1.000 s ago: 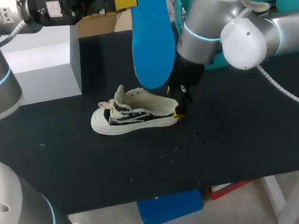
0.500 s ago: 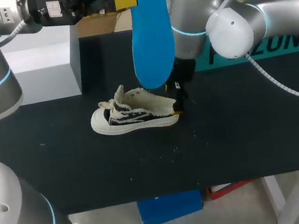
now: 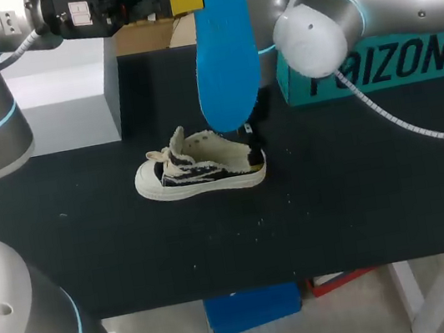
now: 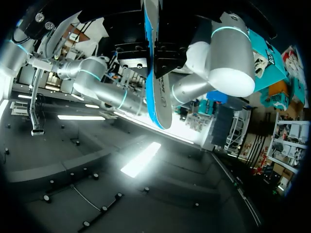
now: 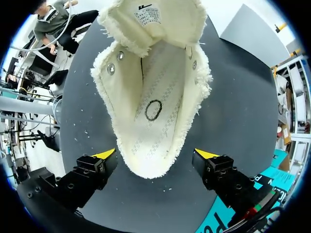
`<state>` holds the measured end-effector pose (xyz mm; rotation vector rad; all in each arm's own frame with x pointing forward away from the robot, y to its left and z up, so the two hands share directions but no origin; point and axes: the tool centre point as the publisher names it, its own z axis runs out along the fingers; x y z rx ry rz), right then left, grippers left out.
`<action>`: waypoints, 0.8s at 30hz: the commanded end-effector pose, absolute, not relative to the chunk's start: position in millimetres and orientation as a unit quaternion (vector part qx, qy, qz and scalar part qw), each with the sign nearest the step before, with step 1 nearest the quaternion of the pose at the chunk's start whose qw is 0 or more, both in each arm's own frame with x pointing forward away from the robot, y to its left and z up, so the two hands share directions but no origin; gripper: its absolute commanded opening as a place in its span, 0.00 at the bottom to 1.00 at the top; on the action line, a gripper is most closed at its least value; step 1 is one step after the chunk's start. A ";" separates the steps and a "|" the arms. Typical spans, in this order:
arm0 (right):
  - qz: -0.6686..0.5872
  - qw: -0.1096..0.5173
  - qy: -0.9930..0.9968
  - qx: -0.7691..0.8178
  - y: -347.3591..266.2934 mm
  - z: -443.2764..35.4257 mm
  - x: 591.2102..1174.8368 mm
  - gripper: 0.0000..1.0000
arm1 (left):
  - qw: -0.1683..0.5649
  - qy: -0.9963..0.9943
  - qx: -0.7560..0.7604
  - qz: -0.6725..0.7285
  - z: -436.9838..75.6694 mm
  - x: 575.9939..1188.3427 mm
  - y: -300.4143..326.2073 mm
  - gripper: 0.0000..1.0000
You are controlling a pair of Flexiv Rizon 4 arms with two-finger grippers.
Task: Take the shoe out of the shoebox, open the shoe tongue, remove and reinsert the insole, then place the shoe into the shoebox
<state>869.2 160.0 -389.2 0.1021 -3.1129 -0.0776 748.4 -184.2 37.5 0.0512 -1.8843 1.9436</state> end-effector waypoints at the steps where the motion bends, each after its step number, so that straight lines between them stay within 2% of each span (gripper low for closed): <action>1: 0.022 0.009 -0.999 0.031 166.2 -389.1 868.7 1.00 | 0.214 -0.680 0.020 0.701 37.2 747.8 -185.0 0.00; 24: 0.007 0.004 -1.000 0.019 171.2 -395.0 864.8 1.00 | 0.214 -0.680 0.020 0.701 37.2 747.8 -185.0 0.00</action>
